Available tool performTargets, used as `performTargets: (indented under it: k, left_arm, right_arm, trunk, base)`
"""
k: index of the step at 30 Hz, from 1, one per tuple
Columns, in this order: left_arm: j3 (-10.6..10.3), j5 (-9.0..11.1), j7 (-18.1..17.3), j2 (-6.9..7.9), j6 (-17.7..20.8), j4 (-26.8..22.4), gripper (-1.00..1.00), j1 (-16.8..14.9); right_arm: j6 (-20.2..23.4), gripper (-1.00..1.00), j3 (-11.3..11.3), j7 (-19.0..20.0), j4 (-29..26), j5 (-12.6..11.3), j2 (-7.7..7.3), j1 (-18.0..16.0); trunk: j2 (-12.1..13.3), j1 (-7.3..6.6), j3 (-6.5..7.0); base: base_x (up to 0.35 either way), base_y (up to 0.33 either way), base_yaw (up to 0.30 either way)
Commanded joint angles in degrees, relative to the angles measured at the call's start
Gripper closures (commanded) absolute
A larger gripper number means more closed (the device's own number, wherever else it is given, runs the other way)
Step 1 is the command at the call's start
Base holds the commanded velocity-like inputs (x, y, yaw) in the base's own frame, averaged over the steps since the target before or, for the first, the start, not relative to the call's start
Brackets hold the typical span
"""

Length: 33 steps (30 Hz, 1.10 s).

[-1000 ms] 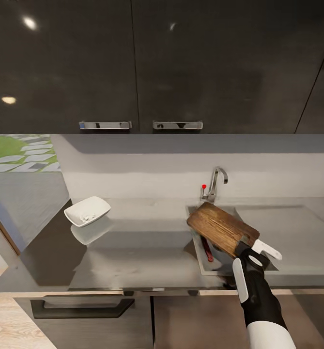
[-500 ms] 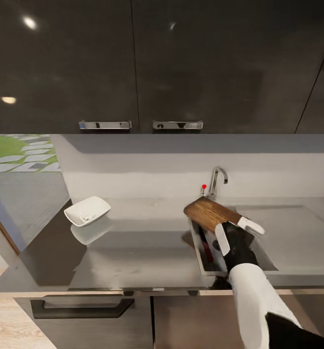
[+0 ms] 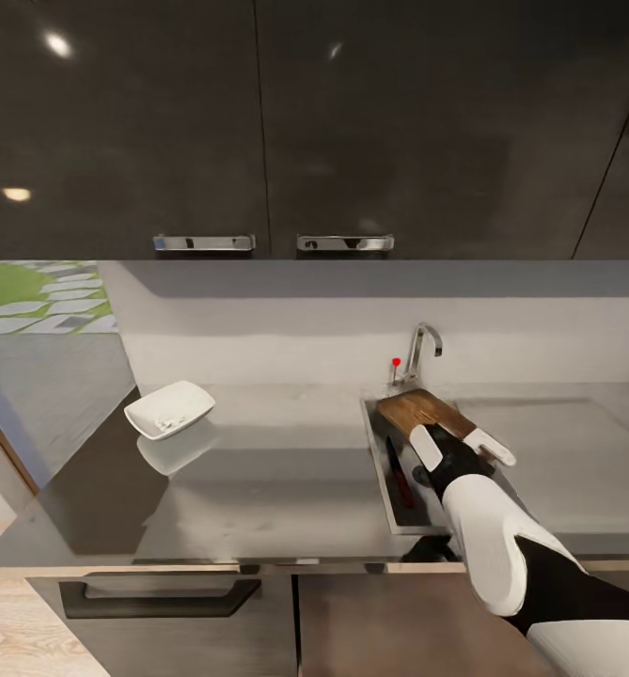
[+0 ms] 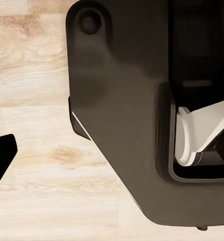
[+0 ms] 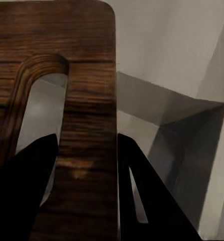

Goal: In the kitchen, take the Vidalia onion out of the sink, dice it on the chopping board with the paring knife, put the diced onion into the bowl on the countertop, then place both the paring knife and the chopping board into the sink.

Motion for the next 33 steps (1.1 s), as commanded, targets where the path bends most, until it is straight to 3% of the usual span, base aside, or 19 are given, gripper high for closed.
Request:
performTargets:
  k: [1, 5, 16, 23, 33]
  left_arm:
    - [-0.2, 0.1, 0.2, 0.03, -0.1, -0.1, -1.00, 0.0]
    - [-0.2, 0.1, 0.2, 0.04, 0.0, -0.1, -1.00, 0.0]
    - [-0.2, 0.0, 0.2, 0.00, -0.1, -0.2, -1.00, 0.0]
    - [-0.2, 0.1, 0.2, 0.02, -0.1, 0.0, -1.00, 0.0]
    - [-0.2, 0.1, 0.2, -0.05, -0.1, 0.0, -1.00, 0.0]
  right_arm:
    - [-1.2, 1.00, 0.0, -0.4, 1.0, -0.1, 0.03, 0.0]
    - [-4.2, 1.00, -0.2, -1.1, 3.2, -0.3, -0.11, 0.0]
    - [-5.4, 1.00, -0.5, -1.8, 3.8, -2.6, -0.69, 0.1]
    - [-8.8, 1.00, -6.2, -2.6, 4.1, -5.1, -2.92, 0.3]
    - [-15.6, 1.00, -7.0, -4.8, 8.0, -5.3, -4.27, 0.8]
  trunk:
    - [-0.1, 0.04, -0.11]
    - [-0.1, 0.04, -0.11]
    - [-0.1, 0.04, -0.11]
    - [-0.1, 0.04, -0.11]
    - [-0.1, 0.04, -0.11]
  base:
    - [0.069, 0.041, 0.000]
    - [0.171, 0.138, 0.000]
    - [0.231, 0.192, 0.000]
    - [0.028, 0.021, 0.000]
    - [0.001, 0.001, 0.000]
